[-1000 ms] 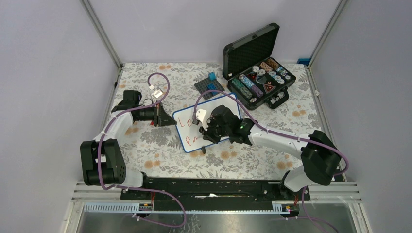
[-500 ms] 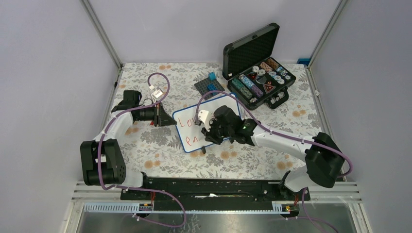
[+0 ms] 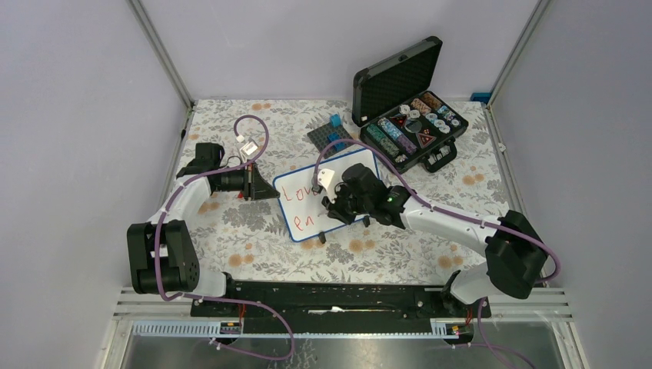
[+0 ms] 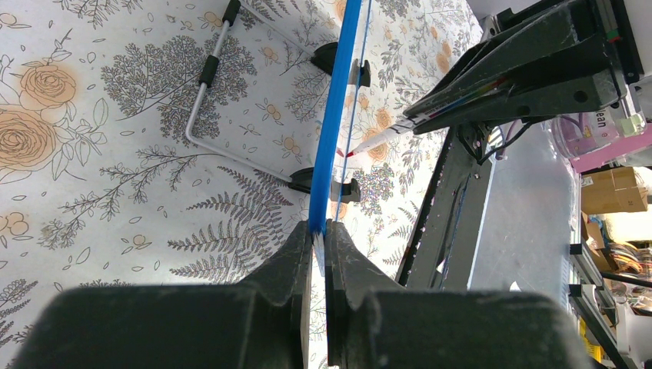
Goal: Write a sentence on the whiteboard
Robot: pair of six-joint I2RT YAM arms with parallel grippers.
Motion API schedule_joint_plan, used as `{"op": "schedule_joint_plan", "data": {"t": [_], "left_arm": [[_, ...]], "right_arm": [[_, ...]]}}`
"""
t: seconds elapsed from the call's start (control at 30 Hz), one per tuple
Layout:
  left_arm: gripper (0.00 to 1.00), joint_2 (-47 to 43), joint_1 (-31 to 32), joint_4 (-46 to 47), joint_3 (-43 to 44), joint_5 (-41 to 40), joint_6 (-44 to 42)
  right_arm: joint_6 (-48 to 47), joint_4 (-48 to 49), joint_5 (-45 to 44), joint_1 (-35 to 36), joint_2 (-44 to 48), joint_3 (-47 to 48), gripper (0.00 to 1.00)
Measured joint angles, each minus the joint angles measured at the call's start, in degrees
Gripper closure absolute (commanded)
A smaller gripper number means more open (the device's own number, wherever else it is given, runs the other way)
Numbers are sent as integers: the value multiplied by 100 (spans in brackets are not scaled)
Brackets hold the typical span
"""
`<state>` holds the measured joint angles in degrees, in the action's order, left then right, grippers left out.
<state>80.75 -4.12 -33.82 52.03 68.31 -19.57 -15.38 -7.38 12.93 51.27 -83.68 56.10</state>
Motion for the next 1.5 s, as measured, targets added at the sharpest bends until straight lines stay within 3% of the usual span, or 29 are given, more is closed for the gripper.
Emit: {"op": "schedule_joint_plan", "data": {"t": [1.5], "left_arm": [[100,0,0,4,0,-2,-2]], "right_arm": [[-48,-79,107,-52,-127,35,100]]}}
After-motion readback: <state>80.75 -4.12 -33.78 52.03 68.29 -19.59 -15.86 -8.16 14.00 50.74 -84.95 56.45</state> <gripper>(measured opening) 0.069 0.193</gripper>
